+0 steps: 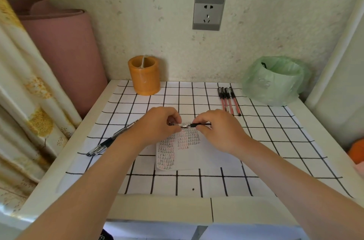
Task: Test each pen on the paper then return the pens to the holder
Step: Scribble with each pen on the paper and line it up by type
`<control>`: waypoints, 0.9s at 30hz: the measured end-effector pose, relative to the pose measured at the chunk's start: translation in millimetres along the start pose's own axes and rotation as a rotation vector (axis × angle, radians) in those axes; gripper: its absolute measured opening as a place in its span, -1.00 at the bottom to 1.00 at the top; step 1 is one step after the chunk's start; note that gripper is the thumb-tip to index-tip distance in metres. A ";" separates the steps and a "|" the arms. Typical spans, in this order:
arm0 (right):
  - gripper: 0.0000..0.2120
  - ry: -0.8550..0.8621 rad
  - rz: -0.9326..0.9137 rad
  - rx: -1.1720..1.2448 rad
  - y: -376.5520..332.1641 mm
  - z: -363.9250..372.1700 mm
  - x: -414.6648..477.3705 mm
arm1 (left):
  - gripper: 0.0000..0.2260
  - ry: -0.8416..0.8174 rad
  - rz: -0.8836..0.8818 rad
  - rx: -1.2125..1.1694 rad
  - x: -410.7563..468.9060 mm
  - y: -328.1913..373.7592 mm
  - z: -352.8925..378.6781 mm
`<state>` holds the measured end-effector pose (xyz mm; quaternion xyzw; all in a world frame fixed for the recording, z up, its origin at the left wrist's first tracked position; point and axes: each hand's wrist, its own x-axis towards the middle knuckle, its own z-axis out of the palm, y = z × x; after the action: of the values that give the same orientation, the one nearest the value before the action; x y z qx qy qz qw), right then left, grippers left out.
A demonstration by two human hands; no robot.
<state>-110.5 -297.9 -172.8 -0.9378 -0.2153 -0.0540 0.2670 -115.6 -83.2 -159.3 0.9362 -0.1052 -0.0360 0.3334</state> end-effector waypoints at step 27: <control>-0.58 -0.051 -0.097 -0.162 -12.7 0.0 -2.7 | -0.93 -0.099 -0.275 -0.491 -12.7 26.1 2.0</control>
<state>-118.4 -289.2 -167.3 -0.9459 -0.2619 -0.0604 0.1817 -132.7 -101.4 -144.3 0.8301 0.0188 -0.1509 0.5364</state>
